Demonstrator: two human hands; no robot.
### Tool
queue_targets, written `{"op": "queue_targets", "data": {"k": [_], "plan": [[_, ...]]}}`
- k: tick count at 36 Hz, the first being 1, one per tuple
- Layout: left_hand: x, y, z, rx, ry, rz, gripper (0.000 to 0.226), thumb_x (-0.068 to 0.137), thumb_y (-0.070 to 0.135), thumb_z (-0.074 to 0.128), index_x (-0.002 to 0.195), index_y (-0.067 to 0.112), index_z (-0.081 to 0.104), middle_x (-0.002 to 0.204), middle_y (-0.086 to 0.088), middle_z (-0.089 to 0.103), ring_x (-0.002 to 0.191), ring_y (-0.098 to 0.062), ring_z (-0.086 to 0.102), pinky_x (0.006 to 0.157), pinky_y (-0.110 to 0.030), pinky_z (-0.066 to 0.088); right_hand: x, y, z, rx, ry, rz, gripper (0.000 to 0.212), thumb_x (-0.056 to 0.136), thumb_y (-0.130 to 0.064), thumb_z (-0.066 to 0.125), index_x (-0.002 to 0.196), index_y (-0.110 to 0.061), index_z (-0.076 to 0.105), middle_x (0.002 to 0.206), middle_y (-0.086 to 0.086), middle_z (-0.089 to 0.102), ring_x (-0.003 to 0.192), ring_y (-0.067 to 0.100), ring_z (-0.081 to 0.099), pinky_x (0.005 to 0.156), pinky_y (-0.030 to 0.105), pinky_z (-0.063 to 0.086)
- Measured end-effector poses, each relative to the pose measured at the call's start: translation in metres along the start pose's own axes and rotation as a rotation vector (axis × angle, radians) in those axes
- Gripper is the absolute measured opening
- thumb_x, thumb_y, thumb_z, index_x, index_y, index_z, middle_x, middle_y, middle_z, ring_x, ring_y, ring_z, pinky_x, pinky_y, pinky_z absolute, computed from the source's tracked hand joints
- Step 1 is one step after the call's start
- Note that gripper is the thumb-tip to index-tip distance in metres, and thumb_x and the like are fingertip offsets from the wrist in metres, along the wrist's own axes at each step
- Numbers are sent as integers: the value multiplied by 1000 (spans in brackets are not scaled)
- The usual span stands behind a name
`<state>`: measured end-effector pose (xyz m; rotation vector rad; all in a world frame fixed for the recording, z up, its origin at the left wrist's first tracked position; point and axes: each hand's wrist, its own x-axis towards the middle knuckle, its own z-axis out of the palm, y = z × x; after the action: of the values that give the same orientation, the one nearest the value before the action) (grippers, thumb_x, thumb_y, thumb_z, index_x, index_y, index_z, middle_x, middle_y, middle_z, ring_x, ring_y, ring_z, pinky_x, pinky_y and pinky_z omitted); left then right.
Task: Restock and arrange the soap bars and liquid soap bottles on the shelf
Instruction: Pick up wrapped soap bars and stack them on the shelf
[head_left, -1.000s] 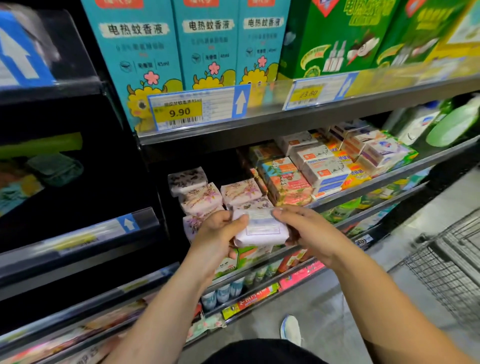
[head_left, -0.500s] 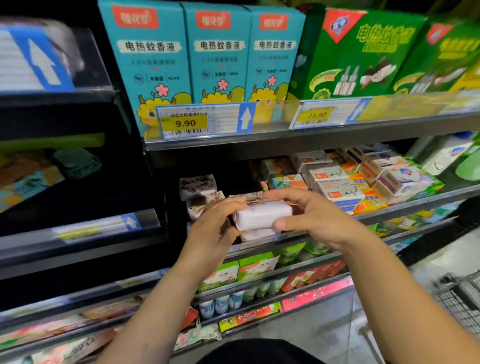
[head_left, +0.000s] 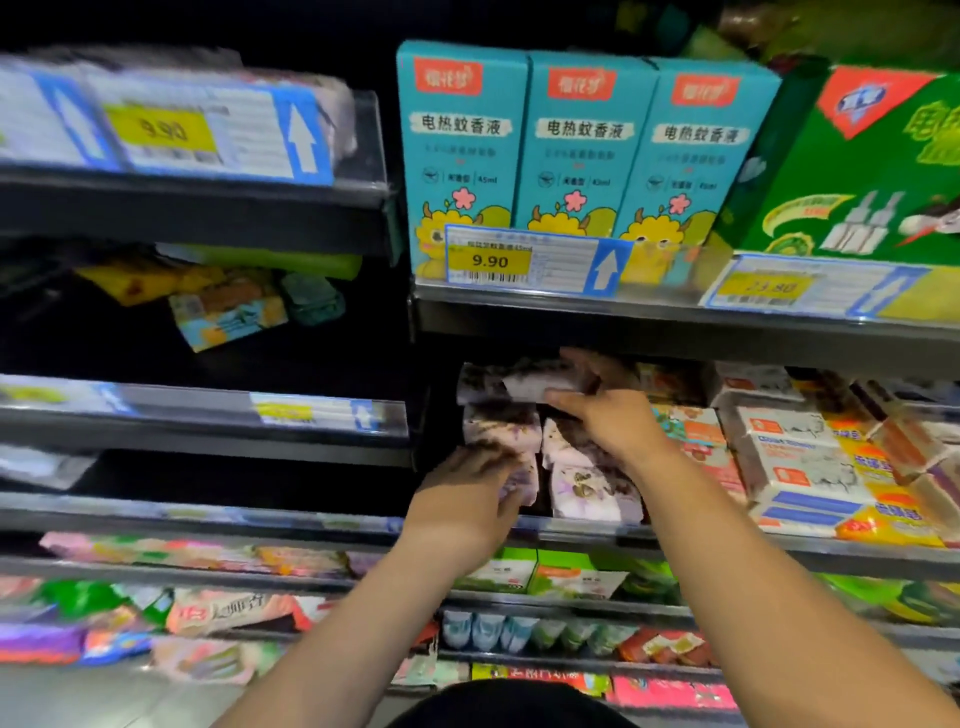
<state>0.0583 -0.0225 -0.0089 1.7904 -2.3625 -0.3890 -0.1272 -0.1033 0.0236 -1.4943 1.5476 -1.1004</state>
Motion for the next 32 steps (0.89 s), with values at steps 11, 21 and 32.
{"op": "queue_targets", "data": {"k": [11,21,32], "plan": [[-6,5,-7,-34,-9,-69,42,103,42,40,144,35,47,153,9,41,141,-17,31,111,-28,32,38,0,42,-290,-265,-132,40,89,-9,72,128,-5,59,124,13,64,114,19,62,88,16,46],[-5,6,-7,-34,6,-97,42,103,42,41,142,30,51,152,8,41,141,-16,32,111,-26,32,49,-9,18,-589,-413,-96,66,91,-39,69,149,-26,40,148,6,50,131,27,51,100,26,42],[6,2,-11,-7,-30,-84,38,101,38,42,136,33,55,143,11,50,132,-16,42,104,-34,45,39,0,-23,-1101,-683,77,64,90,-13,66,149,-20,41,147,12,49,128,30,51,101,29,42]]}}
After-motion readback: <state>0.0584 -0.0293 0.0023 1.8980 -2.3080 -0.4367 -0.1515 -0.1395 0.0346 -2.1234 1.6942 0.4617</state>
